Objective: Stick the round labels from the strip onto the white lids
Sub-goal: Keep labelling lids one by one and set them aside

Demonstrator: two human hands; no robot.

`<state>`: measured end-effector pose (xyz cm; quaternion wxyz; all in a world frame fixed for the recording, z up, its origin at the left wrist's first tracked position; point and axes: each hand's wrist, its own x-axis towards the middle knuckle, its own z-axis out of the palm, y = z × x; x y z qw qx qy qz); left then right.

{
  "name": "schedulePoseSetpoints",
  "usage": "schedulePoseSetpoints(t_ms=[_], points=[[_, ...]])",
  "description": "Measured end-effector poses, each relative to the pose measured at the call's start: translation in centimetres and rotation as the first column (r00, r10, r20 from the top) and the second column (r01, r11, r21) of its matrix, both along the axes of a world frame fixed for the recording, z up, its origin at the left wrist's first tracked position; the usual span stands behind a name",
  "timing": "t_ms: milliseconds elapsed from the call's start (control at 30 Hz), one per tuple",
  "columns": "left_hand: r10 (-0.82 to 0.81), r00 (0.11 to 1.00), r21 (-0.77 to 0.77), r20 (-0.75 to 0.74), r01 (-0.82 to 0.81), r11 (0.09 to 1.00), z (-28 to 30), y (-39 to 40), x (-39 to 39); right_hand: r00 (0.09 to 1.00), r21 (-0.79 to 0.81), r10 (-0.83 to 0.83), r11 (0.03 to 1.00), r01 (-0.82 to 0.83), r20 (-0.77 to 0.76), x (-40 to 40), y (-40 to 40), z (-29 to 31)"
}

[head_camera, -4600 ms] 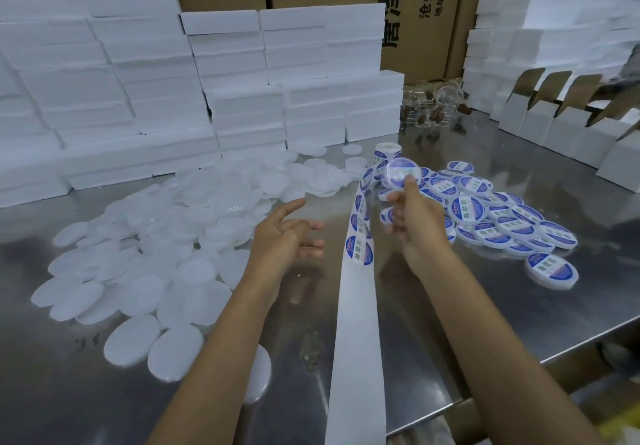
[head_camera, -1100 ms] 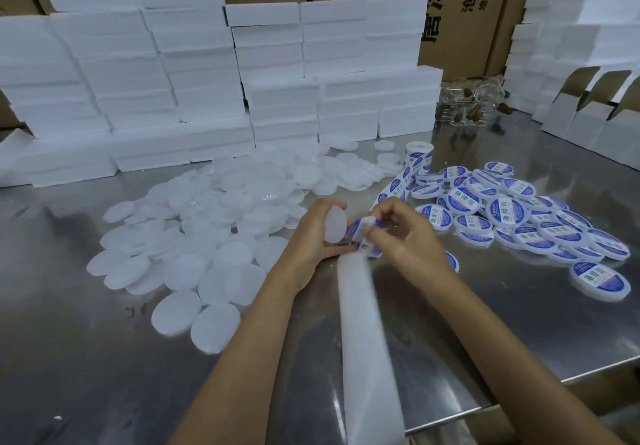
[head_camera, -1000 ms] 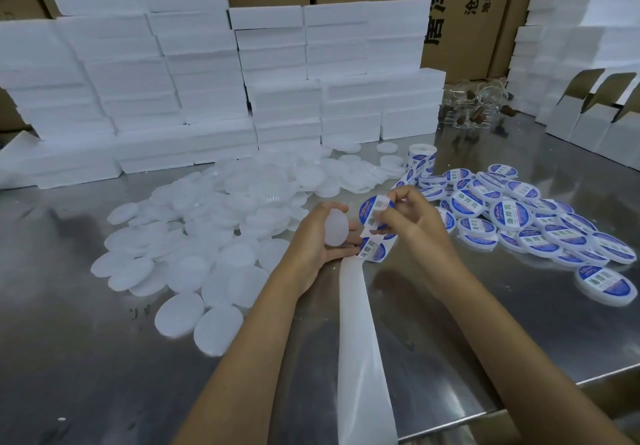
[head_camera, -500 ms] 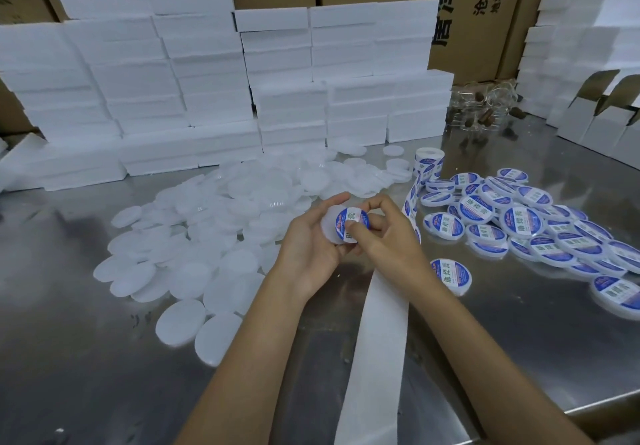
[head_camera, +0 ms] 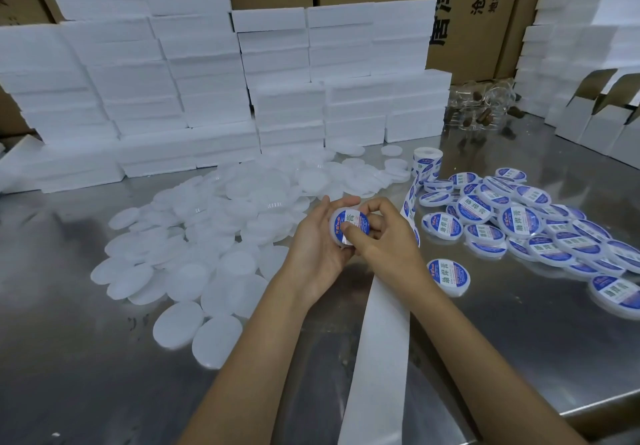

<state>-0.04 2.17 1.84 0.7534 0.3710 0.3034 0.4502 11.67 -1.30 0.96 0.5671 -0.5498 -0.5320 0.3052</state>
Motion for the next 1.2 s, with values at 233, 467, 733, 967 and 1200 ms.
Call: schedulePoseSetpoints(t_ms=[233,467,733,967,1200], points=[[0.003,0.999,0.062,-0.049,0.000,0.998,-0.1,-0.2,0.4,0.999,0.002,-0.036,0.999,0.036,0.005,0.3,0.4,-0.5],[0.016,0.996,0.088,-0.090,-0.008,0.996,0.0,-0.4,0.9,0.977,-0.009,-0.126,0.992,0.129,0.174,0.5,0.4,-1.0],[0.019,1.000,0.073,-0.010,-0.019,0.997,0.2,-0.5,0.9,0.948,0.039,-0.201,0.979,0.198,0.248,0.6,0.1,-1.1],[-0.045,0.990,0.043,0.137,0.040,0.998,0.3,-0.3,0.8,0.896,-0.011,-0.209,0.973,0.231,0.392,0.8,-0.1,-1.0],[-0.091,0.974,0.009,0.209,0.091,0.996,0.3,-0.6,0.8,0.864,0.116,-0.270,0.963,0.244,0.426,1.0,-0.1,-1.1]])
